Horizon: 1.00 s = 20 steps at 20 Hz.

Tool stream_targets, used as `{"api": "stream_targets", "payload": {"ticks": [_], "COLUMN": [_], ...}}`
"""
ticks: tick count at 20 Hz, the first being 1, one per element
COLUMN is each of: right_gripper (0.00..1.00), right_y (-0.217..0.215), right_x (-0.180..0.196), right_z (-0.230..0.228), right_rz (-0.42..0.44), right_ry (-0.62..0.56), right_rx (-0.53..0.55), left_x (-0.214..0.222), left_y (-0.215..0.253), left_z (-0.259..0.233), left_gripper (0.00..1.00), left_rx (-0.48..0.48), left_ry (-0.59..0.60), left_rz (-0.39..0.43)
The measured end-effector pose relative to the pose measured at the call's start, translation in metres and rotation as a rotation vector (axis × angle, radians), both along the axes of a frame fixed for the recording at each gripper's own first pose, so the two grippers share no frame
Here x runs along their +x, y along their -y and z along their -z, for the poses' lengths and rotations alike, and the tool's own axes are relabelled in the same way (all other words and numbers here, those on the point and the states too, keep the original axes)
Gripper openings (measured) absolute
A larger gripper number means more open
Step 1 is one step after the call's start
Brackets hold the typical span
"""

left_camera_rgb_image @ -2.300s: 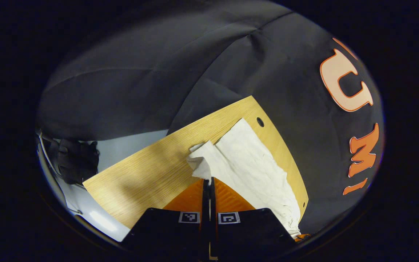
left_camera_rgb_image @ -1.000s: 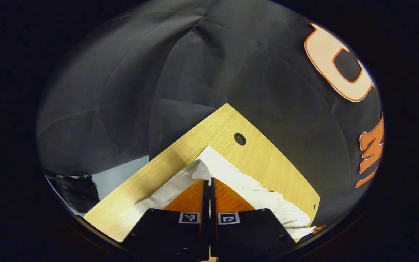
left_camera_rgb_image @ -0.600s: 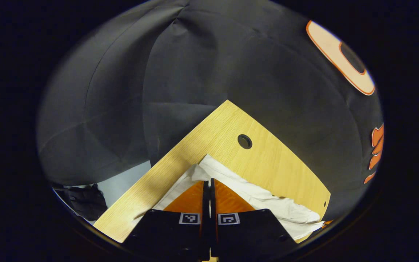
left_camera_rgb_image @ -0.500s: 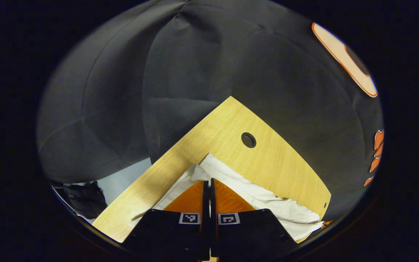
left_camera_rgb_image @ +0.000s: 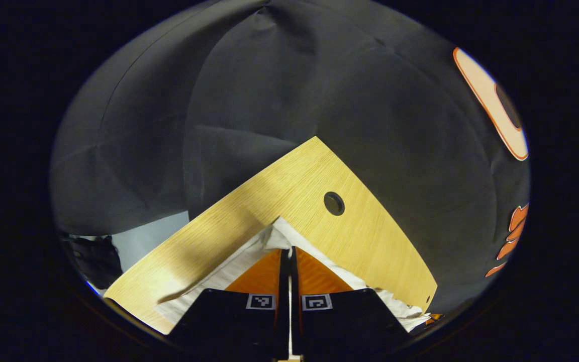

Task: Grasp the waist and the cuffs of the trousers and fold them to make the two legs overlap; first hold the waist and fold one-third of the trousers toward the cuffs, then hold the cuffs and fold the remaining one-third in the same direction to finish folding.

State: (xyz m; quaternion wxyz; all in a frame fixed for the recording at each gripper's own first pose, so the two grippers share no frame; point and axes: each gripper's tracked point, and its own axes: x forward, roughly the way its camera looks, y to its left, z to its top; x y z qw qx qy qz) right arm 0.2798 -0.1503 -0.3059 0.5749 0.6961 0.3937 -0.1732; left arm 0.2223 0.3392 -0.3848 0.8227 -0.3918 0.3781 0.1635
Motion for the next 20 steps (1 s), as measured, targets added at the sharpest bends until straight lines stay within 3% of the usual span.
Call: {"api": "stream_targets", "payload": {"ticks": [3, 4, 7, 8, 10, 11, 13, 14, 15, 16, 17, 20], "right_gripper": [0.14, 0.18, 0.20, 0.20, 0.19, 0.23, 0.35, 0.34, 0.51, 0.50, 0.63, 0.74], "right_y": [0.006, 0.014, 0.039, 0.044, 0.047, 0.048, 0.050, 0.048, 0.043, 0.038, 0.034, 0.031], "right_x": [0.015, 0.017, 0.012, 0.008, -0.008, -0.017, -0.036, -0.045, -0.052, -0.061, -0.067, -0.080], "right_z": [-0.011, -0.014, -0.019, -0.018, -0.015, -0.010, 0.002, 0.008, 0.014, 0.019, 0.025, 0.039], "right_rz": [0.065, 0.094, 0.132, 0.114, 0.055, 0.020, -0.060, -0.106, -0.152, -0.191, -0.222, -0.279], "right_ry": [0.094, 0.114, 0.121, 0.117, 0.098, 0.082, 0.056, 0.041, 0.026, 0.008, -0.006, -0.047], "right_rx": [0.021, 0.015, -0.048, -0.084, -0.131, -0.155, -0.234, -0.269, -0.287, -0.298, -0.312, -0.350], "left_x": [0.010, 0.009, 0.004, 0.002, 0.001, -0.002, -0.003, -0.003, -0.003, -0.007, -0.007, -0.009], "left_y": [-0.004, -0.007, -0.017, -0.016, -0.011, -0.008, 0.005, 0.012, 0.018, 0.026, 0.034, 0.053], "left_z": [-0.008, -0.014, -0.025, -0.028, -0.035, -0.039, -0.049, -0.055, -0.057, -0.063, -0.069, -0.084], "left_gripper": [0.07, 0.15, 0.17, 0.17, 0.48, 0.53, 0.71, 0.79, 0.88, 0.96, 1.00, 1.00], "left_rx": [0.003, 0.016, 0.045, 0.046, 0.053, 0.058, 0.082, 0.104, 0.124, 0.136, 0.144, 0.232], "left_ry": [0.056, 0.069, 0.072, 0.068, 0.075, 0.072, 0.072, 0.066, 0.048, 0.035, 0.036, 0.015], "left_rz": [-0.034, -0.055, -0.081, -0.078, -0.068, -0.051, 0.004, 0.040, 0.075, 0.104, 0.130, 0.236]}}
